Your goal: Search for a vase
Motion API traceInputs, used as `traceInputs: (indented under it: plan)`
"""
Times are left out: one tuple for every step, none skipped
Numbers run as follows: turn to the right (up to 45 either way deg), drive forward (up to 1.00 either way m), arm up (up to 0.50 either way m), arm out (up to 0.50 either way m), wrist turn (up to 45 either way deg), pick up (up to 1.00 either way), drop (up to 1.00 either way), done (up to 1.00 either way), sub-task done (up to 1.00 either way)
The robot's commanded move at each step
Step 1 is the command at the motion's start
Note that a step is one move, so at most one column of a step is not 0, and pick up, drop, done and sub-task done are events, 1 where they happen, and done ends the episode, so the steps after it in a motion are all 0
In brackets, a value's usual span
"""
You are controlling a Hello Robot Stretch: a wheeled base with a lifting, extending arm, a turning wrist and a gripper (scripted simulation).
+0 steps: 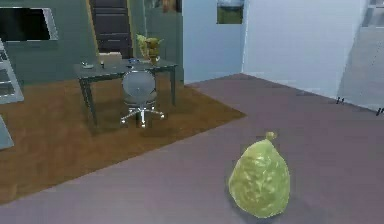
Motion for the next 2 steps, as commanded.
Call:
traceInputs:
  plan:
    - [-33.0,0.0,0.0,0.0,0.0,0.0,0.0,0.0,0.0]
    - [0.0,1.0,0.0,0.0,0.0,0.0,0.0,0.0,0.0]
